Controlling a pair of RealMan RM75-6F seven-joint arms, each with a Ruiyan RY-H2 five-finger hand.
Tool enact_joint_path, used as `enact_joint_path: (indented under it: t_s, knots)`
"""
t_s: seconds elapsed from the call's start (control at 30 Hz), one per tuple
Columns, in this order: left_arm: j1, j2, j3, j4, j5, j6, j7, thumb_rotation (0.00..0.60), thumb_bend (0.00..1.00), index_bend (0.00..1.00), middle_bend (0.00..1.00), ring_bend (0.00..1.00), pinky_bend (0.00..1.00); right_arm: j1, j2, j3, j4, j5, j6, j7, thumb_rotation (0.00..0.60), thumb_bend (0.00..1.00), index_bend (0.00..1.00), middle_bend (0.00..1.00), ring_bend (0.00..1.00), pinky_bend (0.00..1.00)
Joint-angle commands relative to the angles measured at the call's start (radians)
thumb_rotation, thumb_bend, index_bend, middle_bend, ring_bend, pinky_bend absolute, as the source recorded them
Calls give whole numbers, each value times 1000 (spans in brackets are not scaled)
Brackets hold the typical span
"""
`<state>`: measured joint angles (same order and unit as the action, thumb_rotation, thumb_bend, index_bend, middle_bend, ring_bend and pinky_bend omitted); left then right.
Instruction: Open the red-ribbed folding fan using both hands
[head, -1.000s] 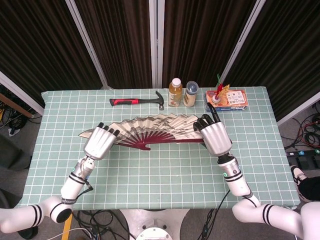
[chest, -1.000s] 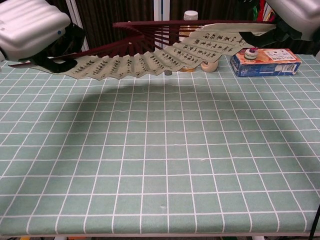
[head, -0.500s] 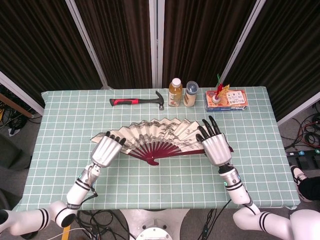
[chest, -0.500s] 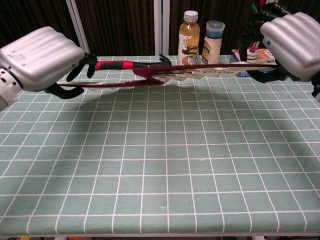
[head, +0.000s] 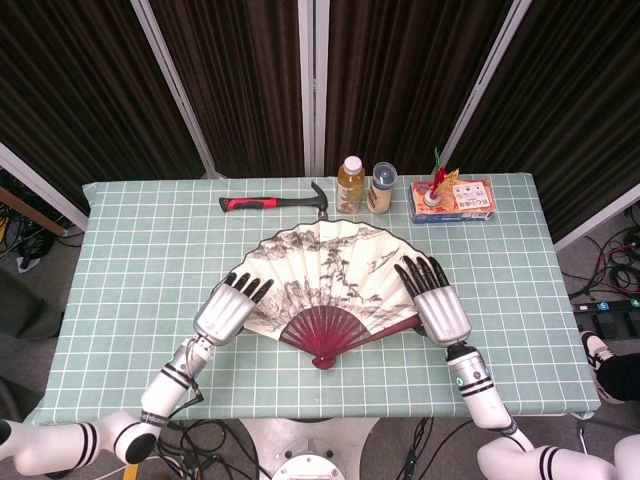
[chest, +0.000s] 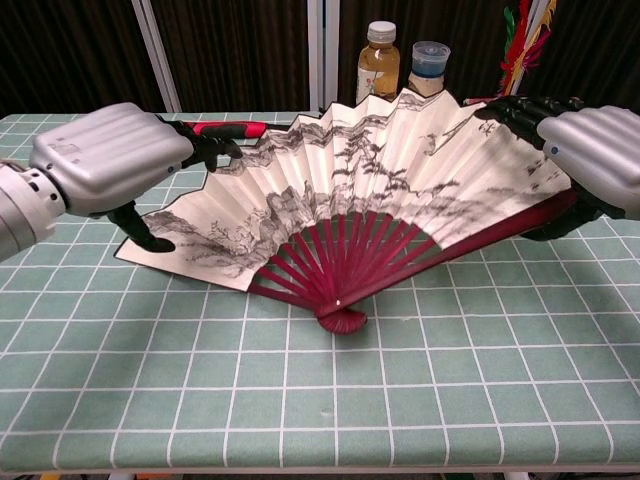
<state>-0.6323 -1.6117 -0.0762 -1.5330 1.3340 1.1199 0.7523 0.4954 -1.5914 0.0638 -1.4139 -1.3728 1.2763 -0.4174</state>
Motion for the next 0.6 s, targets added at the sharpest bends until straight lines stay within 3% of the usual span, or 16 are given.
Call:
enact_joint_path:
  t_s: [0.03, 0.27, 0.43, 0.6]
  knots:
    - [-20, 30, -21, -59, -70, -65, -15, 600, 0, 83, 172, 119, 237, 15, 78, 21, -105, 117, -126, -42, 600, 0, 0, 0, 0, 0]
    - [-29, 106, -80, -113, -136, -136, -237, 600, 0, 74, 161, 106, 225, 66, 213, 61, -224, 293, -308, -41, 600, 0, 0, 0, 0, 0]
    - [-5, 197, -120, -140, -165, -160, -447, 600, 0, 74, 162, 106, 225, 103, 291, 65, -247, 358, -414, -7, 600, 0, 0, 0, 0, 0]
    - [53, 264, -135, -127, -134, -72, -559, 600, 0, 77, 166, 106, 225, 86, 316, 73, -242, 286, -373, 73, 600, 0, 0, 0, 0, 0]
